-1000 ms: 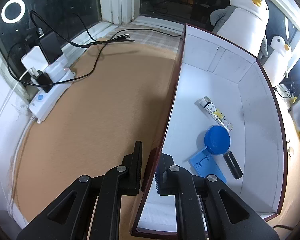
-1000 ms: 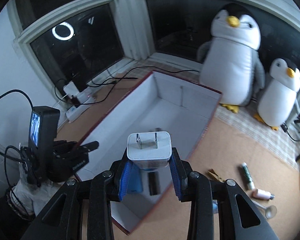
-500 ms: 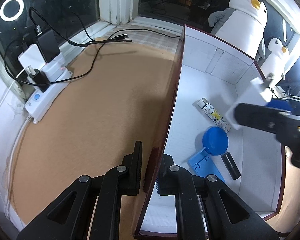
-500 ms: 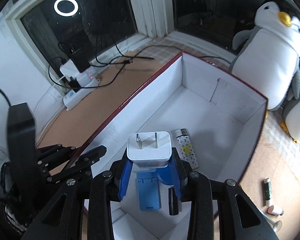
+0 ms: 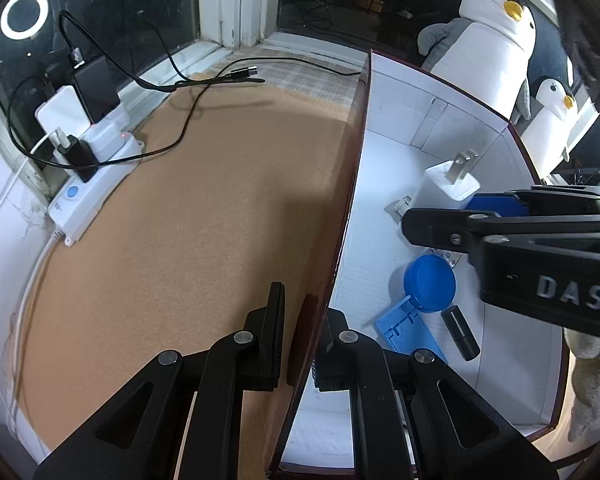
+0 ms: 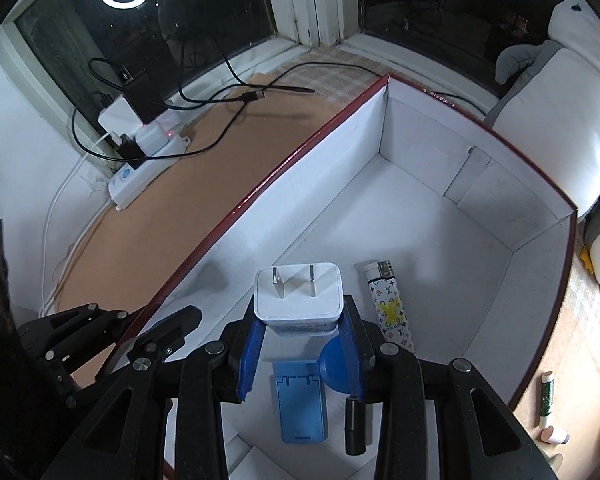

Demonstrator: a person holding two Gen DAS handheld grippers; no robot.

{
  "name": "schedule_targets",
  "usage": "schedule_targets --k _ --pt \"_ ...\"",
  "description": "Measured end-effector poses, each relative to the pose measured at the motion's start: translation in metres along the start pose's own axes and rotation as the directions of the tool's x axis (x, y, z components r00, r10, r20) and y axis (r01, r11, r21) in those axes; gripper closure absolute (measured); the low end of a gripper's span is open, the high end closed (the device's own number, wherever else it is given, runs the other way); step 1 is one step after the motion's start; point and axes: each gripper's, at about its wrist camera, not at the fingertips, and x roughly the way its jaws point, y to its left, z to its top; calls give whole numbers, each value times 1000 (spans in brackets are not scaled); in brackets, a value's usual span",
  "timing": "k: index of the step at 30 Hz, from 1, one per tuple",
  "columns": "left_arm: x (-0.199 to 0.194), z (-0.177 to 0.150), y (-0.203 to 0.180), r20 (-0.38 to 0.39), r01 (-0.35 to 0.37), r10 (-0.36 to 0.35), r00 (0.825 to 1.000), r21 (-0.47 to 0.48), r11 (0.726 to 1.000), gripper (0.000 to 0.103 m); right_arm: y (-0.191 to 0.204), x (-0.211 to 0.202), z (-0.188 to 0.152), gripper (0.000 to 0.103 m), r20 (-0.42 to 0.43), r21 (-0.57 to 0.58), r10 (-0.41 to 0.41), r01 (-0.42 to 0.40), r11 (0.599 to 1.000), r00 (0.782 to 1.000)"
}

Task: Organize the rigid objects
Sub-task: 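Carry the white charger into the box and release it with the right gripper, then move the right gripper back toward the metal spoon on the table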

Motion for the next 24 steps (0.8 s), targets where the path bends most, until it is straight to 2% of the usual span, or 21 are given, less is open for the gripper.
schedule_targets --k 10,11,13,24 --pt "0 0 0 0 -2 2 1000 0 1000 93 -1 21 7 69 -49 -8 -24 24 1000 999" --pt "0 0 0 0 -2 2 1000 0 1000 93 0 21 7 66 -47 -10 -16 16 1000 999" --pt "0 0 0 -1 -4 4 1000 1 1000 93 1 19 8 53 -41 -18 -18 17 1000 999" --pt "-2 -2 0 -4 -20 20 1000 7 1000 93 -5 0 5 53 -2 -15 -46 46 999 999"
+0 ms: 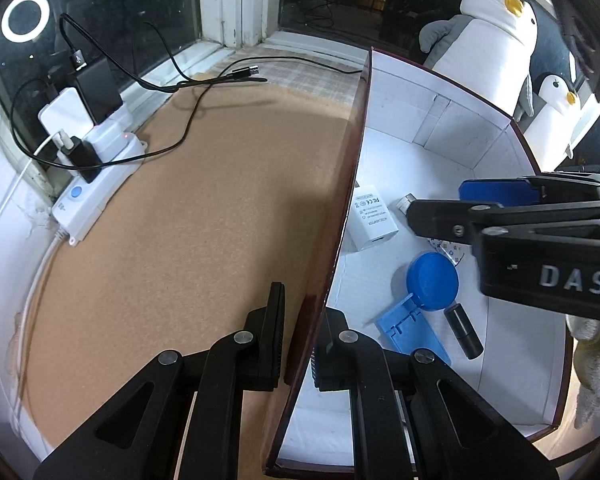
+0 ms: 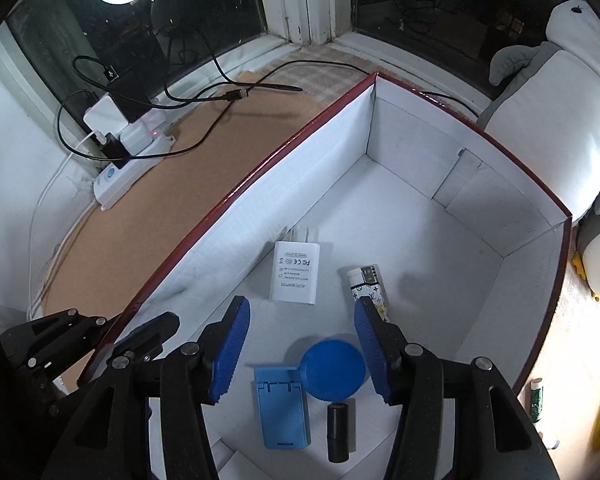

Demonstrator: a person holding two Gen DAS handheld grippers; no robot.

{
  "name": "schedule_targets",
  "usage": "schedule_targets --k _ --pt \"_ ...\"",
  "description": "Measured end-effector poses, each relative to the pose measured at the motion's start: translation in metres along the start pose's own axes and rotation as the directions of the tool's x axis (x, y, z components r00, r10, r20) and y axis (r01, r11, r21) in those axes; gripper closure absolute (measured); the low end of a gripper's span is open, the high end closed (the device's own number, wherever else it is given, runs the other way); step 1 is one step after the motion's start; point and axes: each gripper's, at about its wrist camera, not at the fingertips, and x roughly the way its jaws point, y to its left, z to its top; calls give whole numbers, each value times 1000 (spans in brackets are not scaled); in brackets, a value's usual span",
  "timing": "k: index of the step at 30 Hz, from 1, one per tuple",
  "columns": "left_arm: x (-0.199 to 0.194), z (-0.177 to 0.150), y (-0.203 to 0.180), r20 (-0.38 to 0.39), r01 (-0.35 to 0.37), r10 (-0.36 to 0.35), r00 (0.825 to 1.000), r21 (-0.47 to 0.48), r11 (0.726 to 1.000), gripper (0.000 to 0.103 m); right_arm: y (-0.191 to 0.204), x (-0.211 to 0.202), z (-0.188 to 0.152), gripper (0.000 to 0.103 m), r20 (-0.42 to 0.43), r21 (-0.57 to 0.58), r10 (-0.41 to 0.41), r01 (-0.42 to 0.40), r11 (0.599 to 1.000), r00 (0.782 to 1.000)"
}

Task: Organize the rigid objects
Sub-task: 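Move the right gripper back toward the metal spoon on the table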

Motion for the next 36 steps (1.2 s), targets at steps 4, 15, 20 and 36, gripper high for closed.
schedule_targets --k 4,15,20,36 --pt "-2 -1 0 0 -6 6 1000 5 1000 94 -3 -12 -4 53 24 13 7 -7 1000 1000" --pt "-10 -3 -1 4 -22 22 1000 13 1000 94 -22 -54 -29 53 113 70 18 -26 997 993" --pt "-15 -5 -3 3 -33 33 999 19 999 94 -46 -74 -51 53 164 121 22 -42 992 986" --pt "-23 -12 -7 -5 -71 71 997 25 997 94 -141 -110 -148 53 203 320 -60 -8 948 977"
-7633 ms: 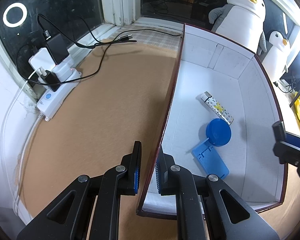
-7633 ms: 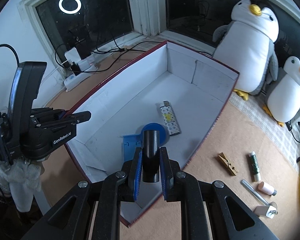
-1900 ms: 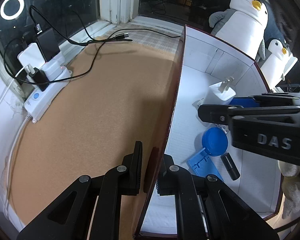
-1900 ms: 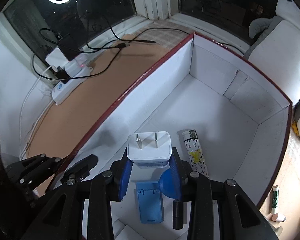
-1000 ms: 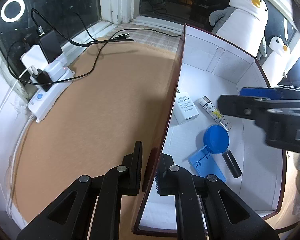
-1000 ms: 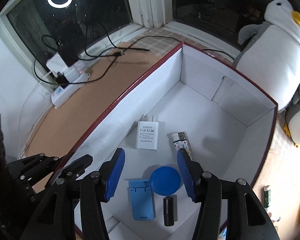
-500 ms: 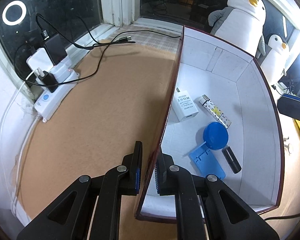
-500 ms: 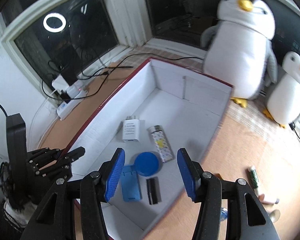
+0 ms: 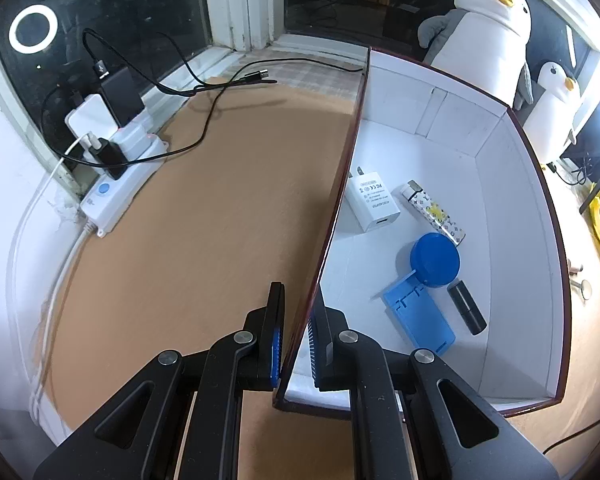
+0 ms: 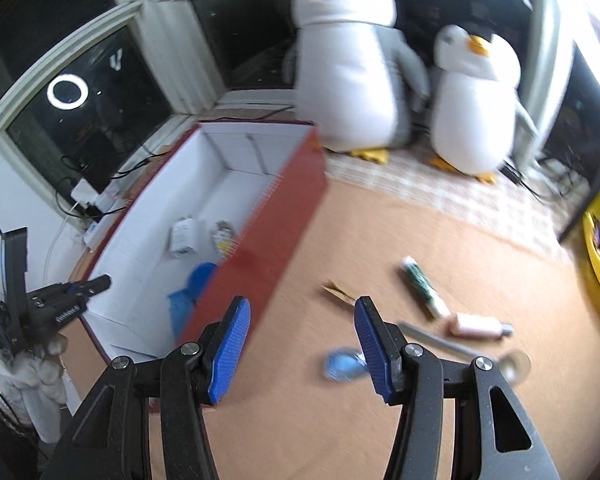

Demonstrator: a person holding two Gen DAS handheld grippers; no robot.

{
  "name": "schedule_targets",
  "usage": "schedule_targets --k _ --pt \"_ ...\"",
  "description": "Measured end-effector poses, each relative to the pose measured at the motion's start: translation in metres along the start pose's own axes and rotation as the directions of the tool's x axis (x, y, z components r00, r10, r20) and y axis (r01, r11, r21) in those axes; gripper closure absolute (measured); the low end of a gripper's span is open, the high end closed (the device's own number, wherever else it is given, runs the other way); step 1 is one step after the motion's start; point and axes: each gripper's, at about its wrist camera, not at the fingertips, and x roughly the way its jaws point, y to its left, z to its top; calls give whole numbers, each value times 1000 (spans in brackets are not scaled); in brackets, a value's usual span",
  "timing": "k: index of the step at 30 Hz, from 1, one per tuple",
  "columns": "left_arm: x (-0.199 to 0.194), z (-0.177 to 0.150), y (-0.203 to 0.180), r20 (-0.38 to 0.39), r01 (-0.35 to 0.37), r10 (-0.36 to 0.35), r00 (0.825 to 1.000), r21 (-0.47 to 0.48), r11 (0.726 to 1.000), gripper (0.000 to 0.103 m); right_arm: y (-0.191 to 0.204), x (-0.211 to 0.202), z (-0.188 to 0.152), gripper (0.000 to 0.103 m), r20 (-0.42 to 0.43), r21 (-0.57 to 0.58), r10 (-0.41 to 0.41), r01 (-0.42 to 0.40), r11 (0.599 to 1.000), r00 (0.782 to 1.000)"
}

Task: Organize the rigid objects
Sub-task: 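Move the right gripper back toward the metal spoon on the table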

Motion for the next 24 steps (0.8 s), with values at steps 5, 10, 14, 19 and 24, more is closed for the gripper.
schedule_targets --k 5,10,14,19,24 --pt "-2 -2 0 -2 -11 11 1000 -3 1000 93 -35 -9 -22 53 3 74 -22 22 997 1000" --pt "-4 -4 0 -2 -19 19 1000 -6 1000 92 -69 -14 -46 53 -1 144 -58 57 988 998" --pt "-4 -4 1 -6 -23 23 1000 -9 1000 91 -97 -16 -65 53 -20 195 -89 91 977 996" --pt "-4 -5 0 -7 -34 34 999 -8 999 91 -136 -16 -85 53 -52 248 -131 140 959 990" --pt "-4 -5 -1 -8 -43 43 999 -7 999 90 -153 -14 -91 53 -64 277 -153 164 947 986"
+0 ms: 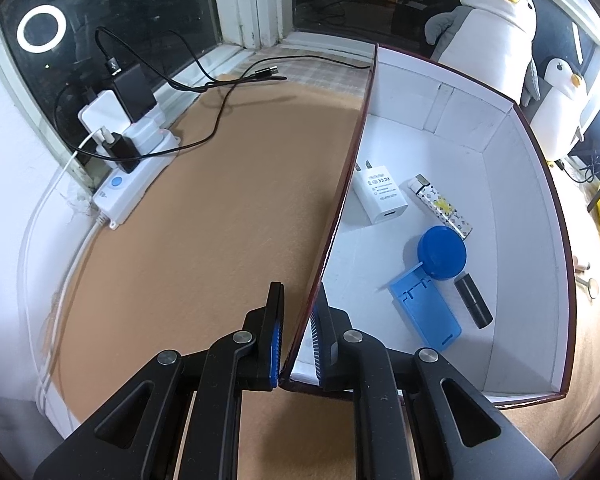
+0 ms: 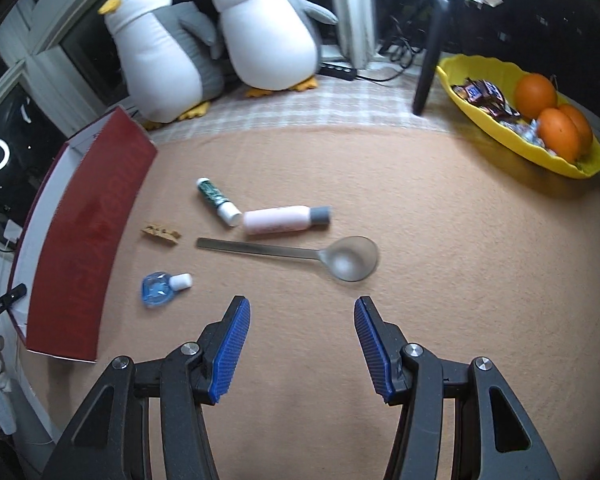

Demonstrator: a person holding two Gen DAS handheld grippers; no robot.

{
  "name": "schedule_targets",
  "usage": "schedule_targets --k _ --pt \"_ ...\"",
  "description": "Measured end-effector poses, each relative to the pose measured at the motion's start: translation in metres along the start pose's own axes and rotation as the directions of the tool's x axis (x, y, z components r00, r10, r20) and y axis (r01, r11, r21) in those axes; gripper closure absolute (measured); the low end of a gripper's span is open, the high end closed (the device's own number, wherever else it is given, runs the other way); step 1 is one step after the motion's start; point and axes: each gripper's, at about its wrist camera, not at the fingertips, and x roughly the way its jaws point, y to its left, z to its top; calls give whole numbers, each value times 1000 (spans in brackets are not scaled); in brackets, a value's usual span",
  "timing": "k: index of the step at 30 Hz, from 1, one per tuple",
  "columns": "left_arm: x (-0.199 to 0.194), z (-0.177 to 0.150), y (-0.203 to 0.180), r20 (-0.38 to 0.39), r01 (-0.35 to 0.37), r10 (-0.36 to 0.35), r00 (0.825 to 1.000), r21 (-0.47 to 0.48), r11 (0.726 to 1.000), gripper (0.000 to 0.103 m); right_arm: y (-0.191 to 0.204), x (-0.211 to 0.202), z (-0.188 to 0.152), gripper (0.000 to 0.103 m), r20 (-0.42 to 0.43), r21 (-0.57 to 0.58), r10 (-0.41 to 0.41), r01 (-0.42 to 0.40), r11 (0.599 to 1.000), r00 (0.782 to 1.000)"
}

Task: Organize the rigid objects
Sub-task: 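Move the right gripper back toward the metal spoon on the table, then close the right gripper on the metal spoon handle and lift it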

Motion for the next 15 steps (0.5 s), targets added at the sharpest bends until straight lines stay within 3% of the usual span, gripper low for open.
schedule_targets --k 6,15 --pt "0 0 -1 0 -9 9 1000 4 1000 90 -16 13 4 53 -11 23 -30 30 999 999" --pt "0 0 -3 -2 -24 24 1000 3 1000 90 -49 33 19 54 -26 124 37 -34 992 999"
